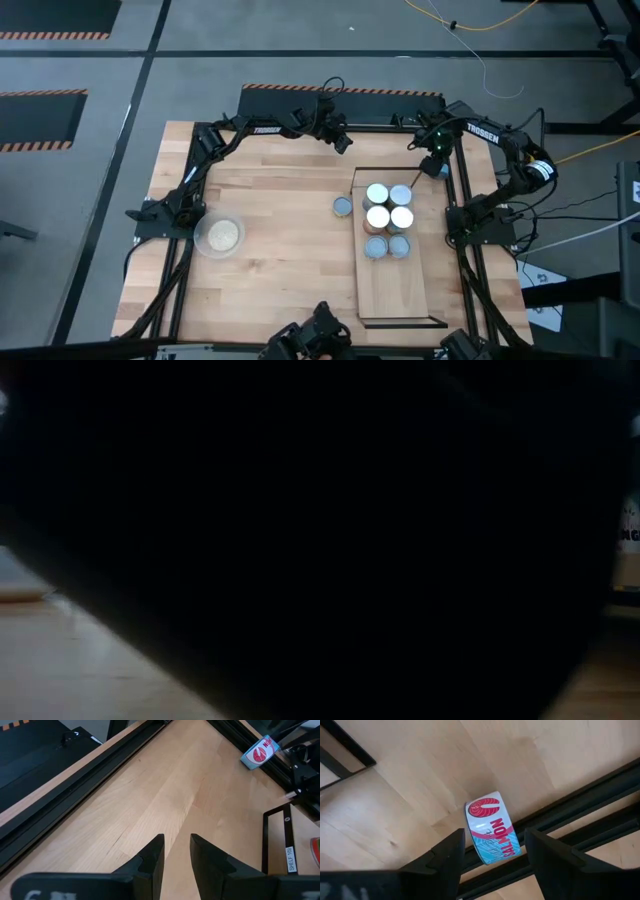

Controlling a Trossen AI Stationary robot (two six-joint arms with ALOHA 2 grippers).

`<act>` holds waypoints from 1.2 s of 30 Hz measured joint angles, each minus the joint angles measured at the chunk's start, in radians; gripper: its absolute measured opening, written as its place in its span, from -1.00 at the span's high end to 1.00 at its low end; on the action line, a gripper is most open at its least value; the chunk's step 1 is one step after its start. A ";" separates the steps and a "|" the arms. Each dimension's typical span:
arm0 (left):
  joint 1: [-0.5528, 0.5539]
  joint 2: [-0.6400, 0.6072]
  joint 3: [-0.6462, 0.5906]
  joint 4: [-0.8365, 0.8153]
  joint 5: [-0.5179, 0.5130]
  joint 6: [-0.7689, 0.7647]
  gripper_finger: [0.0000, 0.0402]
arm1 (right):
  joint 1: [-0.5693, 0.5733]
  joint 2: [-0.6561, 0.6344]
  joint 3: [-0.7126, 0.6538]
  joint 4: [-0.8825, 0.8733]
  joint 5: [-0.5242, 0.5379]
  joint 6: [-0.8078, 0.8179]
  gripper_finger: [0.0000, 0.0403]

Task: Pick and place cans onto a shelf
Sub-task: Put the blue tuna can onto the shelf

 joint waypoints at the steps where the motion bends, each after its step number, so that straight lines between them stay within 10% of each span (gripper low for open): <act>1: 0.000 0.000 0.000 0.000 0.000 0.000 0.57 | 0.000 0.003 0.000 0.000 0.000 0.000 -0.04; 36: 0.000 0.000 0.000 0.000 -0.003 0.002 0.57 | 0.031 0.145 -0.014 -0.028 0.058 0.005 0.21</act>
